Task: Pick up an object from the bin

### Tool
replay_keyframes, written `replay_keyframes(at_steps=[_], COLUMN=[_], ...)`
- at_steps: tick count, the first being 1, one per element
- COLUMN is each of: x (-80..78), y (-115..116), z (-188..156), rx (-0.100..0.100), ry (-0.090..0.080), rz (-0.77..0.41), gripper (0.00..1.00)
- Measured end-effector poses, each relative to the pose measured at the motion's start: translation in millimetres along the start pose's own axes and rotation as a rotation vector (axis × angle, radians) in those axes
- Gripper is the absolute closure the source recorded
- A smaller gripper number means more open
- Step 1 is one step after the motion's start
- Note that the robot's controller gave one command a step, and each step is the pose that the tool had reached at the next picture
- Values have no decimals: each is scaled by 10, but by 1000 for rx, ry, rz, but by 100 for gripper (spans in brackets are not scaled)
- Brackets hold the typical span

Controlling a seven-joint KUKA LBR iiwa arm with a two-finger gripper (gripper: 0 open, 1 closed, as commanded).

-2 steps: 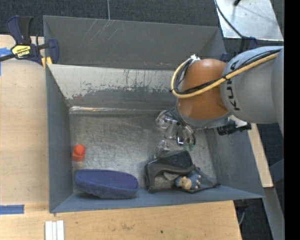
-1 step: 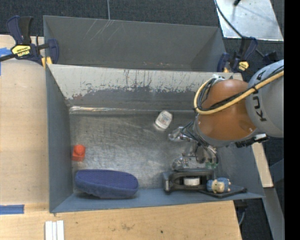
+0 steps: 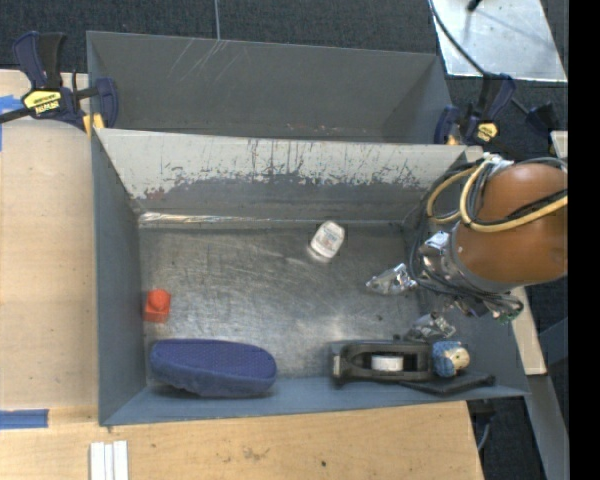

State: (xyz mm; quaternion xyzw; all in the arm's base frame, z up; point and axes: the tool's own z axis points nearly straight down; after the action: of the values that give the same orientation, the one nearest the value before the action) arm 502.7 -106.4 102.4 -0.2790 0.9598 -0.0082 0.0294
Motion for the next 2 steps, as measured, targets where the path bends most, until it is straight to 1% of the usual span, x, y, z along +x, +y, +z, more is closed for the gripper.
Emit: replay_keyframes(at_steps=[1, 2], x=[51, -416], y=[-70, -731], z=[137, 308], rx=[8, -16], ry=[3, 50], rz=[321, 417], gripper=[0, 0])
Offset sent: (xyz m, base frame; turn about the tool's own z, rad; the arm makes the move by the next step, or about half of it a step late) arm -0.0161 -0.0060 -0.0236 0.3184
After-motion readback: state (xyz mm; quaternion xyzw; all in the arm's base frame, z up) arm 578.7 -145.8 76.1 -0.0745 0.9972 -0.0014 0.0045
